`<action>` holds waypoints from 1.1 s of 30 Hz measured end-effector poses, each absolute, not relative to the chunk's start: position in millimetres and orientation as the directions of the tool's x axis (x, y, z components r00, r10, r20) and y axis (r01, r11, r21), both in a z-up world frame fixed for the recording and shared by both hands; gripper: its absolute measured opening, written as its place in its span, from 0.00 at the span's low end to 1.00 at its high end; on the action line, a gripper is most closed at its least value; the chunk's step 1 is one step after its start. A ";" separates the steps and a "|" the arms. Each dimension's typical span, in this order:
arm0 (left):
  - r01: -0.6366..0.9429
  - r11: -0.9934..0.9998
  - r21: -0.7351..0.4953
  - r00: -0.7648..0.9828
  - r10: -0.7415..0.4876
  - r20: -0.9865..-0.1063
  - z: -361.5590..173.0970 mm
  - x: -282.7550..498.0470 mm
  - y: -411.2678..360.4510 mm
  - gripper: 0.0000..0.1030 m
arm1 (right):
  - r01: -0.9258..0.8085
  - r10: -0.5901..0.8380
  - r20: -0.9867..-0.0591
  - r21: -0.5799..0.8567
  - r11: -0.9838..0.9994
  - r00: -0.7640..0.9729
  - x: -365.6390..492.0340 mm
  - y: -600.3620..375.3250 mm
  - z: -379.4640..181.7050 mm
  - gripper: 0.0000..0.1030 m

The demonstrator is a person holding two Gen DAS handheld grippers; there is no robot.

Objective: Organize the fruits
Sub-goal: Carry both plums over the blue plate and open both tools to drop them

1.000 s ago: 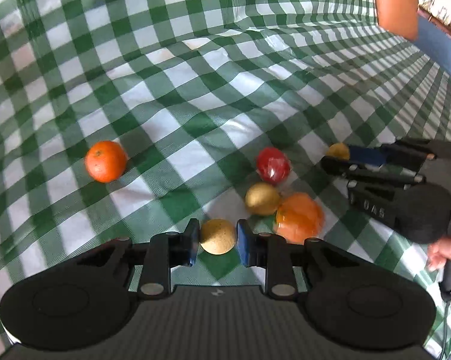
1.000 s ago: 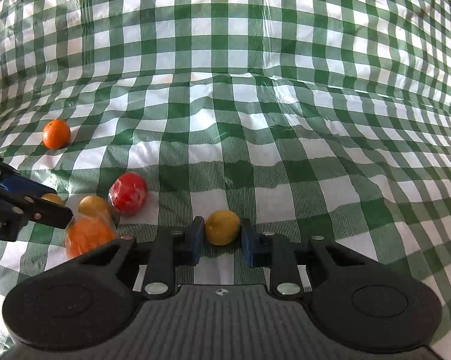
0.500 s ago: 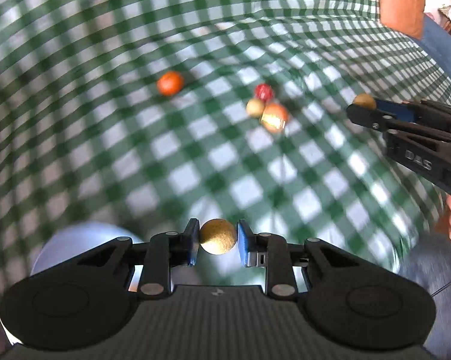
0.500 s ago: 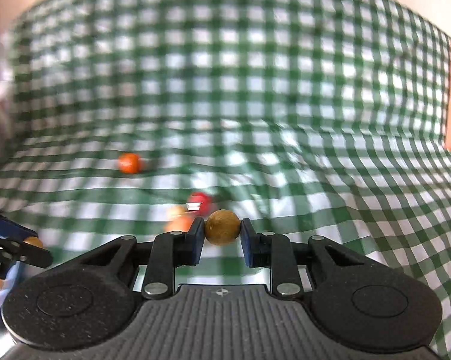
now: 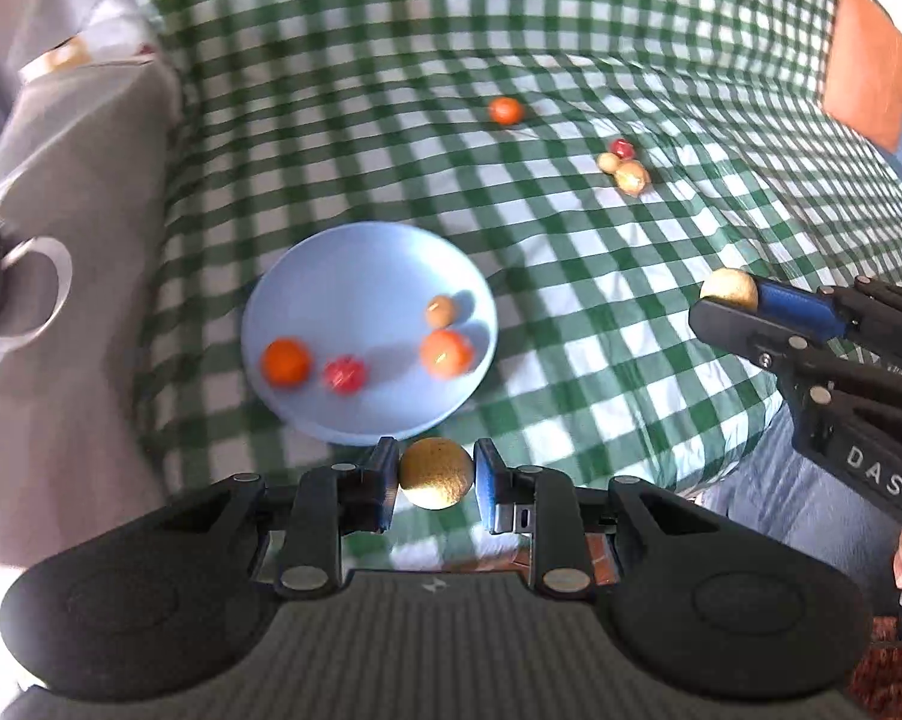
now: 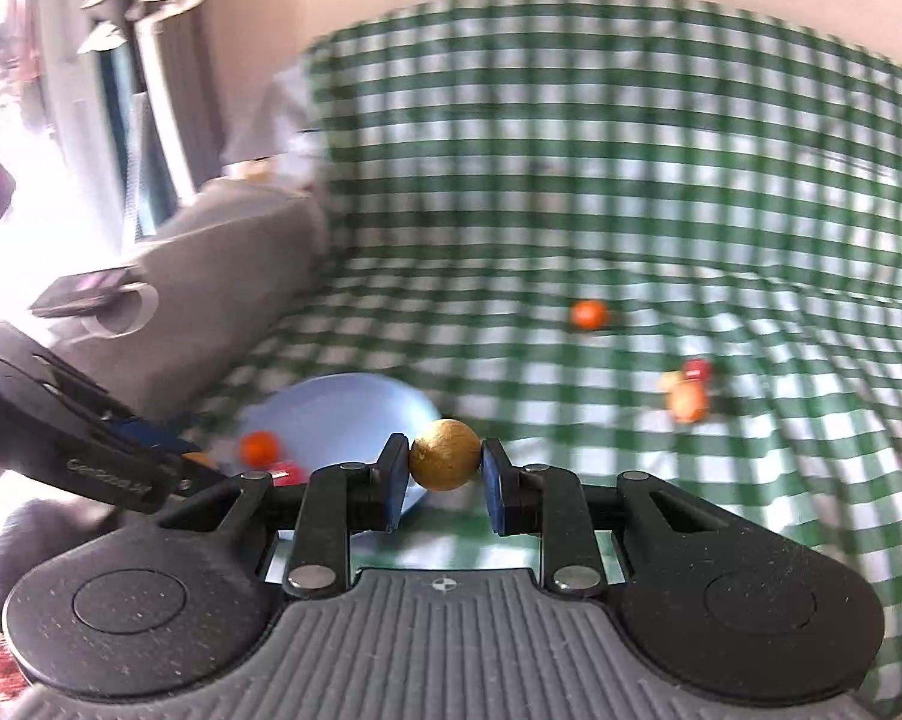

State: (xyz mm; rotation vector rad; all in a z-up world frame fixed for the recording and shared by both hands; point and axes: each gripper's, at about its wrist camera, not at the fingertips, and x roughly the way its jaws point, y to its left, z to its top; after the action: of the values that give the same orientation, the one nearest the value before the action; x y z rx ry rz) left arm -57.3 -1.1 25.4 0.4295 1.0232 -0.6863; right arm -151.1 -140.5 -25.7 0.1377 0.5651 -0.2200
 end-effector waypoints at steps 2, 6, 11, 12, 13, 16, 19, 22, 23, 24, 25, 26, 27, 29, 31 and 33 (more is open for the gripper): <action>0.679 0.734 0.005 0.353 -0.320 -0.879 27.3 -62.8 16.0 0.28 | 0.215 -0.148 -0.541 0.062 0.975 0.828 -154.4 -119.9 -19.9 0.26; 0.646 0.763 -0.023 0.360 -0.330 -0.873 29.2 -70.3 44.9 0.28 | 0.175 -0.125 -0.535 0.042 0.984 0.835 -160.3 -86.6 -13.3 0.26; 0.627 0.778 -0.040 0.371 -0.343 -0.863 31.4 -72.7 62.9 0.28 | 0.157 -0.121 -0.548 0.018 0.987 0.828 -164.5 -66.8 -15.4 0.26; 0.624 0.780 -0.044 0.373 -0.347 -0.861 31.9 -72.2 65.0 0.28 | 0.157 -0.123 -0.551 0.015 0.987 0.825 -164.3 -64.5 -15.3 0.26; 0.621 0.782 -0.048 0.373 -0.350 -0.859 31.6 -71.6 65.8 0.28 | 0.157 -0.125 -0.552 0.012 0.987 0.824 -164.1 -63.3 -15.8 0.26; 0.615 0.786 -0.063 0.374 -0.360 -0.855 32.5 -70.3 69.5 0.28 | 0.158 -0.128 -0.552 0.007 0.987 0.824 -164.7 -61.2 -16.0 0.26; 0.609 0.790 -0.071 0.375 -0.366 -0.852 33.1 -68.6 72.1 0.28 | 0.160 -0.131 -0.551 0.006 0.987 0.824 -164.2 -59.9 -16.4 0.26; 0.603 0.794 -0.078 0.375 -0.368 -0.851 31.9 -66.6 72.9 0.28 | 0.162 -0.135 -0.553 0.001 0.987 0.822 -163.8 -60.2 -15.6 0.26; 0.600 0.796 -0.080 0.375 -0.368 -0.851 31.3 -65.5 72.6 0.28 | 0.163 -0.135 -0.554 0.001 0.987 0.821 -163.3 -62.0 -15.2 0.26; 0.597 0.798 -0.081 0.376 -0.368 -0.851 30.9 -64.6 73.0 0.28 | 0.164 -0.136 -0.556 0.001 0.986 0.820 -162.4 -63.4 -14.7 0.26; 0.595 0.799 -0.083 0.376 -0.368 -0.851 30.9 -63.6 73.5 0.28 | 0.165 -0.137 -0.556 0.001 0.986 0.820 -161.7 -64.5 -14.6 0.26; 0.592 0.801 -0.085 0.376 -0.368 -0.851 30.8 -62.4 74.1 0.28 | 0.165 -0.137 -0.557 0.000 0.986 0.819 -160.7 -66.0 -14.5 0.26; 0.590 0.803 -0.086 0.376 -0.367 -0.851 30.6 -61.2 74.6 0.28 | 0.166 -0.138 -0.558 -0.001 0.986 0.818 -160.1 -67.1 -14.3 0.26; 0.585 0.806 -0.088 0.376 -0.365 -0.852 30.0 -58.6 75.9 0.28 | 0.166 -0.137 -0.562 0.000 0.986 0.816 -158.3 -69.4 -14.6 0.26; 0.581 0.809 -0.089 0.376 -0.363 -0.853 29.7 -55.8 76.4 0.28 | 0.167 -0.137 -0.565 0.000 0.986 0.814 -156.1 -71.2 -15.5 0.26; 0.577 0.812 -0.088 0.377 -0.360 -0.853 28.9 -52.9 76.1 0.28 | 0.165 -0.135 -0.569 0.002 0.986 0.811 -154.0 -73.8 -16.9 0.26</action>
State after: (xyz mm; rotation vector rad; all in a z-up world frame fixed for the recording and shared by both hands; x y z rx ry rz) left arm -52.9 76.1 28.9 0.2400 1.0213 -0.6065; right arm -154.0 -73.8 -16.9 0.0519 0.6035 -0.1604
